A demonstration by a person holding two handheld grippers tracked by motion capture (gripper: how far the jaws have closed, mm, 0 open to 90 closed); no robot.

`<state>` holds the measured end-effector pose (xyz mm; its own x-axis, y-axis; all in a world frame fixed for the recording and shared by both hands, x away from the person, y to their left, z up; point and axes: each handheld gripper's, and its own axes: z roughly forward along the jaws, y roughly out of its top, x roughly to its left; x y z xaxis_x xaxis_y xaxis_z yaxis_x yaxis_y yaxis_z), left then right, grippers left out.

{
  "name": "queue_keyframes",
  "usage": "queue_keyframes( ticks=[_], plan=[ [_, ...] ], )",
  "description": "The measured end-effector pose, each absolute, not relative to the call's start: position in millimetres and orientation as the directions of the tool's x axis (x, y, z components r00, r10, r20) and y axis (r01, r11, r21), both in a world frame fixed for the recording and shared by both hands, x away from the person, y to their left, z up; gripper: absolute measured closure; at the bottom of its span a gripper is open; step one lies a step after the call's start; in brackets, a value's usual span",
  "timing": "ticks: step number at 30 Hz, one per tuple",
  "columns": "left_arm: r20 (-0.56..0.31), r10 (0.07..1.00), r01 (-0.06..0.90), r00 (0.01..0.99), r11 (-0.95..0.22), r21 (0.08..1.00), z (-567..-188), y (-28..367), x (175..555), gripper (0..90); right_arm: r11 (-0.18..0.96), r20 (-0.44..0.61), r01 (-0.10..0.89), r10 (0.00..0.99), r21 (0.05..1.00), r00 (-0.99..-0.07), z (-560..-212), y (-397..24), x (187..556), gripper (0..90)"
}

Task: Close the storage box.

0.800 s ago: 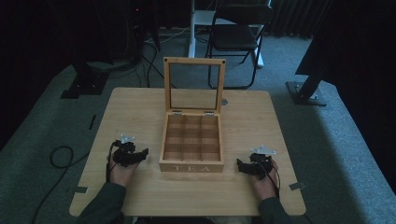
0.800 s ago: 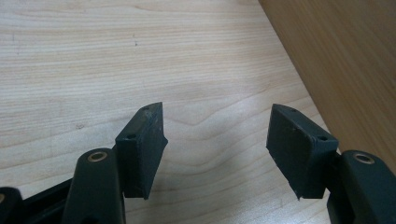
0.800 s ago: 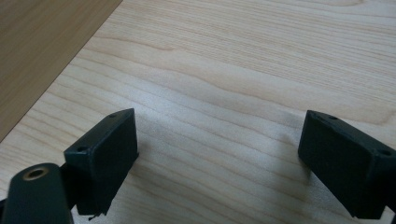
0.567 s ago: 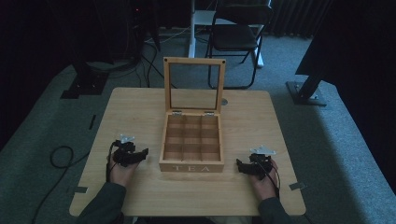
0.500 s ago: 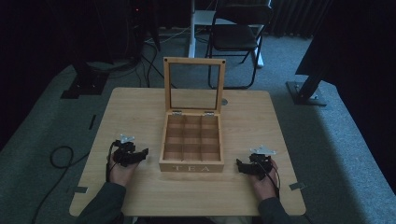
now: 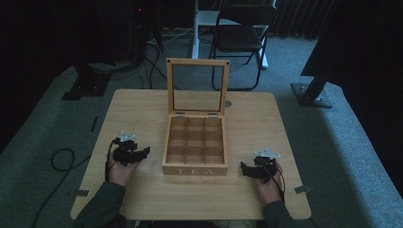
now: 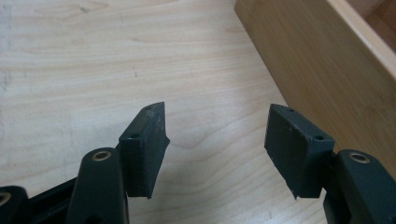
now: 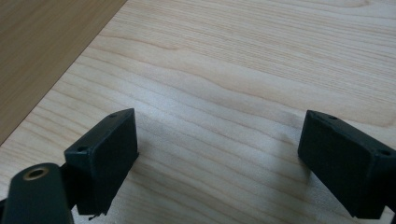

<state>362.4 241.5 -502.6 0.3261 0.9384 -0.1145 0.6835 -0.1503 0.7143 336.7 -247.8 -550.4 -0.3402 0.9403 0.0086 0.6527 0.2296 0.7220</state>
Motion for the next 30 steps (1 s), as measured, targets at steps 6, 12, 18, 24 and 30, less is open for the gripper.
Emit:
queue_keyframes(
  ticks=[6, 12, 18, 24, 30],
  plan=[
    [-0.113, 0.934, 0.670, 0.338, -0.155, 0.726, -492, 244, 368, 38.8, 0.229, 0.009, 0.653, 0.940, 0.722, -0.340, -550, -248, 337, 11.6],
    [-0.095, 0.937, 0.658, 0.337, -0.163, 0.735, -478, 244, 377, 39.3, 0.229, 0.008, 0.653, 0.941, 0.722, -0.339, -550, -248, 336, 11.7],
    [-0.072, 0.935, 0.640, 0.348, -0.181, 0.747, -461, 244, 390, 39.3, 0.228, 0.009, 0.653, 0.941, 0.722, -0.339, -550, -248, 336, 11.6],
    [-0.055, 0.932, 0.622, 0.358, -0.194, 0.759, -449, 243, 400, 39.2, 0.229, 0.009, 0.653, 0.941, 0.722, -0.339, -550, -248, 336, 11.7],
    [-0.053, 0.926, 0.611, 0.373, -0.202, 0.766, -440, 243, 411, 38.2, 0.229, 0.009, 0.653, 0.941, 0.722, -0.339, -550, -248, 336, 11.6]
  ],
)
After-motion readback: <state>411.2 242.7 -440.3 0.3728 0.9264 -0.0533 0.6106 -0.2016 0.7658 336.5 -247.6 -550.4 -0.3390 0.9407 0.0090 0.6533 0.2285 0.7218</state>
